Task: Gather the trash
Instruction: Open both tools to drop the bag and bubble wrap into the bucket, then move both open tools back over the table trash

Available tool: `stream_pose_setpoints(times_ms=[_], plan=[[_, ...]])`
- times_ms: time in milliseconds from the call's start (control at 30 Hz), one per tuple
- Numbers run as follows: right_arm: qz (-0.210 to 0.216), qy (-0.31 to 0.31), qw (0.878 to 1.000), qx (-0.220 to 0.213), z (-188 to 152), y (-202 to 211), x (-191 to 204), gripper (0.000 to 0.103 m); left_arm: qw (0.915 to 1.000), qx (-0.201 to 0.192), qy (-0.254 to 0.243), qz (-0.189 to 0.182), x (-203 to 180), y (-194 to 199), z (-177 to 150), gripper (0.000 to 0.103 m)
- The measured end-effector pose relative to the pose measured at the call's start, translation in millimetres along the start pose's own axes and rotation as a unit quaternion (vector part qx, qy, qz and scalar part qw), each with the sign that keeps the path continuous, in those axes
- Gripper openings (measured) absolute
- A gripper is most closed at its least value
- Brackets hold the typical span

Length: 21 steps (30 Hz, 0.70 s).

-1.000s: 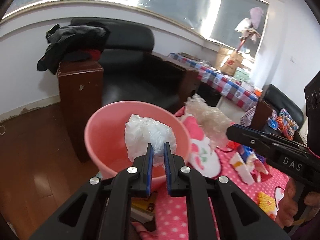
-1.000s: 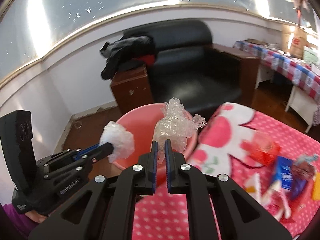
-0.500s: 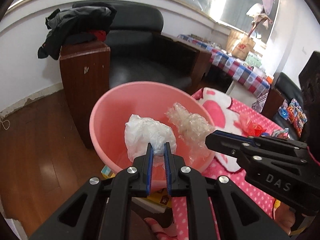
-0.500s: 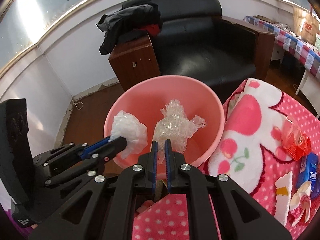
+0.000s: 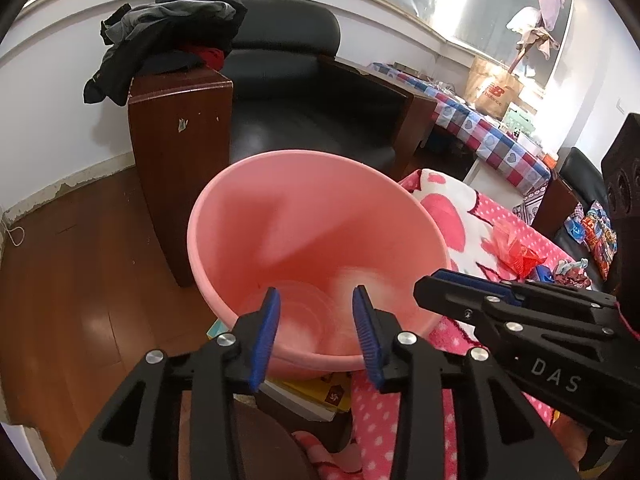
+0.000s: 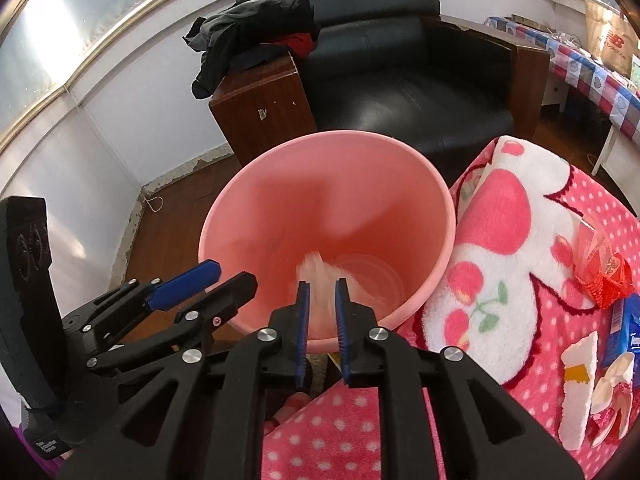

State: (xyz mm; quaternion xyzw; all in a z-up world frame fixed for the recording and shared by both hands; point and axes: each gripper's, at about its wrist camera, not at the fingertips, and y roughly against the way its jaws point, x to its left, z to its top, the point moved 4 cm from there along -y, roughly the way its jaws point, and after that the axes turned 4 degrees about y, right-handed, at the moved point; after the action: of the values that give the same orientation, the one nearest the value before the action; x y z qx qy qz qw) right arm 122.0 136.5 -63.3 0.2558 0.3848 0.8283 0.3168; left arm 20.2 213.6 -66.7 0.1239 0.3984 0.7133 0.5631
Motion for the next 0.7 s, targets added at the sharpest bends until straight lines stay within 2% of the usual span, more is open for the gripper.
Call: stream_pose_setpoints(times_ms=[67, 233, 567, 700], plan=[[-0.001, -0.001, 1.0, -0.004, 0.0, 3.1, -0.9, 0.016, 1.0, -0.004, 0.003, -0.004, 0.0, 3.0, 1.0, 0.039], [-0.008, 0.001, 1.0, -0.027, -2.4, 21.8, -5.8, 0.03, 0.9996, -0.018, 0.006, -0.019, -4.8, 15.5, 2.6, 0.041], [-0.039, -0.026, 0.997, -0.064, -24.4, 76.2, -41.6, 0.031, 0.9952, -0.049, -0.019, -0.083, -47.6, 47.4, 0.4, 0.042], [-0.07, -0.036, 0.994, -0.079, -37.8, 103.1, -62.6, 0.031, 0.9918, -0.049, -0.034, -0.113, -74.2, 54.8, -8.6, 0.042]])
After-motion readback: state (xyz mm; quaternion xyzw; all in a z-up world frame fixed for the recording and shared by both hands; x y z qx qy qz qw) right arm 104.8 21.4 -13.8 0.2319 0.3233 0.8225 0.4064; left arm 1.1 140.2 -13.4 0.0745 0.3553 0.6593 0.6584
